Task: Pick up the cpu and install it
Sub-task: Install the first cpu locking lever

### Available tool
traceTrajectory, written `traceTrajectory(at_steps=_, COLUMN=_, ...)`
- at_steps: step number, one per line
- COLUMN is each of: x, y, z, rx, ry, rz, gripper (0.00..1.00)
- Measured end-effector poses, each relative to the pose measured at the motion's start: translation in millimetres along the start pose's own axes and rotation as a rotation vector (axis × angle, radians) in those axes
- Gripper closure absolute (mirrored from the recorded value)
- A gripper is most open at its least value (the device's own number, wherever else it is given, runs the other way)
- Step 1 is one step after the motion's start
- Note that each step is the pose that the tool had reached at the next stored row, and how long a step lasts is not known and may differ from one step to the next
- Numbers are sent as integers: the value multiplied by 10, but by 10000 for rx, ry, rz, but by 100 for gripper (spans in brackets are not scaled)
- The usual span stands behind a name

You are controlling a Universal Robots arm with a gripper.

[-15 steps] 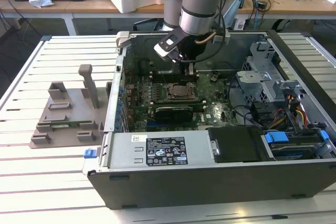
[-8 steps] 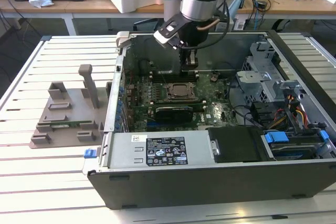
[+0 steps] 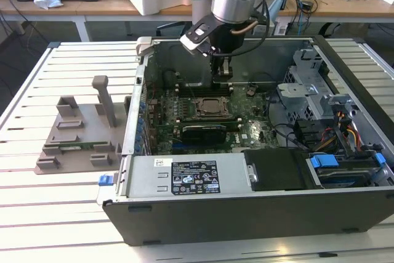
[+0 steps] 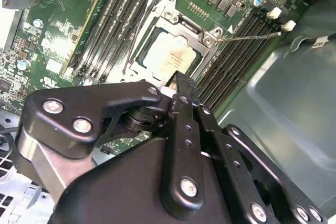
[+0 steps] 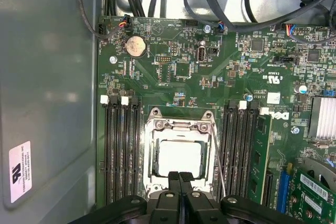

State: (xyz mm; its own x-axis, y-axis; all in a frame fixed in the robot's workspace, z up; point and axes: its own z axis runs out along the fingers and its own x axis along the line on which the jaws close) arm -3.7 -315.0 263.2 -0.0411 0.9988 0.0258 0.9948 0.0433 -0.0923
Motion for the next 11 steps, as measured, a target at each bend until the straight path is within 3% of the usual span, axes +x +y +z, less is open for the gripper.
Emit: traceTrajectory(at_steps=11, x=0, y=0, z=0, rx=50, ry=-180, rz=-1932, gripper=89)
